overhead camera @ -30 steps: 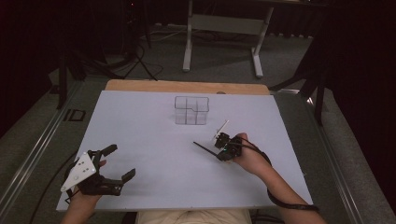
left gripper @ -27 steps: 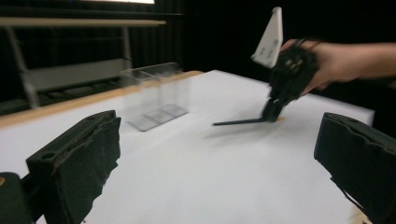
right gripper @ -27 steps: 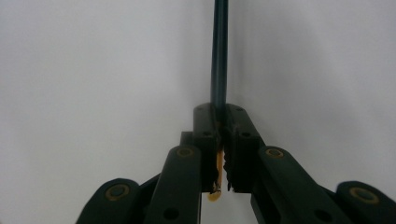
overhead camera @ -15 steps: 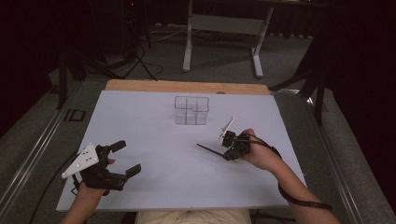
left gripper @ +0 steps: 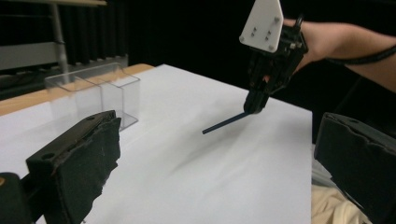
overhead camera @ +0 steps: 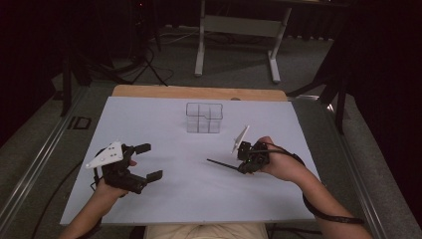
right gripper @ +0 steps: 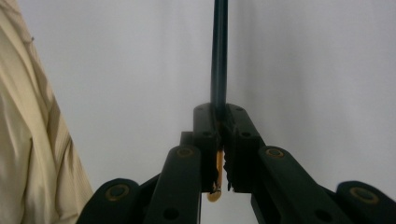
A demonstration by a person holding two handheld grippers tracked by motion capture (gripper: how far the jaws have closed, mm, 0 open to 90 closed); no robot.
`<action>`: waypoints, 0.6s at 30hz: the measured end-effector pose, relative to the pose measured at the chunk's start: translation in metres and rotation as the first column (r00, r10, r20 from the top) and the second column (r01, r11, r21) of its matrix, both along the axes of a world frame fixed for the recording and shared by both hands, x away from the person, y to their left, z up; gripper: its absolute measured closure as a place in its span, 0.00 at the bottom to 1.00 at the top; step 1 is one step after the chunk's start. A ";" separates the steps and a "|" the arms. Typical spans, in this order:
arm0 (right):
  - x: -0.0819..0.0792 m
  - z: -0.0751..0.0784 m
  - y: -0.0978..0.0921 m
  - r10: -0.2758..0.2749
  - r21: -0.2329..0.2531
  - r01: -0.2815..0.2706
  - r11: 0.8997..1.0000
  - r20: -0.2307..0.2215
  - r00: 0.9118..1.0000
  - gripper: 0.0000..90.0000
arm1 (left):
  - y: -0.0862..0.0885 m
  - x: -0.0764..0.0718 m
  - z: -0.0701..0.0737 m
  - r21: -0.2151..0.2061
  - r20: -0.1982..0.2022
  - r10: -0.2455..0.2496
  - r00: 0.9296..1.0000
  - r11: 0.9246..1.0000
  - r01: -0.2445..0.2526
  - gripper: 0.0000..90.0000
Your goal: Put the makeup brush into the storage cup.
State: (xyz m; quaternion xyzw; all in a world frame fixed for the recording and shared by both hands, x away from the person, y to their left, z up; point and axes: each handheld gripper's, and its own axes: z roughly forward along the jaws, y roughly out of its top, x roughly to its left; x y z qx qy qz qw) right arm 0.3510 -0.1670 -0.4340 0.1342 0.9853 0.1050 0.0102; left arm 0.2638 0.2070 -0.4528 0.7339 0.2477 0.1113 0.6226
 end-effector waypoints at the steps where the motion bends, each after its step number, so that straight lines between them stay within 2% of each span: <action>1: -0.001 0.001 0.000 0.007 0.001 -0.007 1.000 0.008 1.000 0.94 | -0.003 0.002 0.000 0.011 -0.002 -0.012 1.000 1.000 0.012 0.01; 4: -0.002 0.002 0.001 0.022 0.001 -0.022 1.000 0.002 1.000 0.94 | -0.009 0.006 0.001 0.027 -0.009 -0.037 0.999 0.999 0.037 0.01; 5: -0.003 0.003 0.002 0.035 0.004 -0.035 0.999 -0.001 0.999 0.94 | -0.017 0.010 0.002 0.046 -0.018 -0.060 0.998 0.997 0.061 0.01; 10: -0.006 0.003 0.005 0.056 -0.006 -0.056 0.998 -0.001 0.998 0.94 | -0.031 0.016 0.002 0.070 -0.035 -0.098 0.995 0.992 0.101 0.04; 15: -0.008 0.004 0.008 0.073 0.000 -0.073 0.997 -0.008 0.997 0.94 | -0.053 0.026 0.000 0.105 -0.058 -0.168 0.984 0.979 0.174 0.08; 16: -0.008 0.004 0.008 0.073 0.000 -0.073 0.997 -0.008 0.997 0.94 | -0.053 0.026 0.000 0.105 -0.058 -0.168 0.984 0.979 0.174 0.11; 17: -0.008 0.003 0.009 0.078 0.001 -0.078 0.997 -0.013 0.997 0.94 | -0.060 0.030 -0.001 0.119 -0.066 -0.194 0.979 0.972 0.201 0.11; 18: -0.008 0.004 0.010 0.081 0.002 -0.081 0.997 -0.012 0.997 0.94 | -0.063 0.032 -0.002 0.130 -0.071 -0.203 0.977 0.969 0.211 0.17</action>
